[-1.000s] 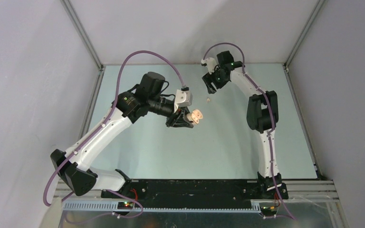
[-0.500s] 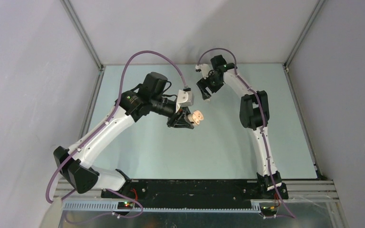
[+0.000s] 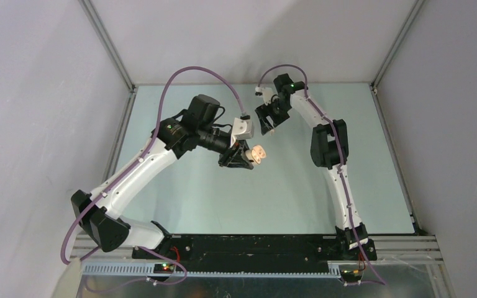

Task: Insert the wireless bluetooth earbuds into the charging case
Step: Pick up the left earbud from the center of the board.

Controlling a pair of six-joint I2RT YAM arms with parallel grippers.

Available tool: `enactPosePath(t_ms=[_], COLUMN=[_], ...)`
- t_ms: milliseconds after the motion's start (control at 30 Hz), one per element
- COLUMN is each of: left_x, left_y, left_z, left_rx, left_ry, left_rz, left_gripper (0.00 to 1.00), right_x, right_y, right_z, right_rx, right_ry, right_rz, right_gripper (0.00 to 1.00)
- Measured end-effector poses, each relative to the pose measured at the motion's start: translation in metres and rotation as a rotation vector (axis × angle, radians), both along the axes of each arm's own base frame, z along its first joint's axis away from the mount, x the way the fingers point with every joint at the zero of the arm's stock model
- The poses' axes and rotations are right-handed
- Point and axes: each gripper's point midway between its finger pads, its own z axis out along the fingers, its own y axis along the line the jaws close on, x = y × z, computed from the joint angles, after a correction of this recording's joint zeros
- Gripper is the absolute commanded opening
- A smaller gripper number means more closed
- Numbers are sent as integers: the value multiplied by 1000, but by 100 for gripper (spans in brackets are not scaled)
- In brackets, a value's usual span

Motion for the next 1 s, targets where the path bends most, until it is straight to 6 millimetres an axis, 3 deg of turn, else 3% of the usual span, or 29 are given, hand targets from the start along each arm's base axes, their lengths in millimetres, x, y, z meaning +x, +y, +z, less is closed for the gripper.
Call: enactPosePath(t_ms=[200,1000], left_x=[0,0], left_y=[0,0], left_z=[0,0], left_rx=[0,0], left_ry=[0,-1], left_rz=[0,0], left_gripper=[0,0], right_x=[-4,-37], right_y=[3,7], right_z=[0,-6], right_rx=[21,83], right_ry=[41,173], right_rz=[-28,-33], right_gripper=[83,60])
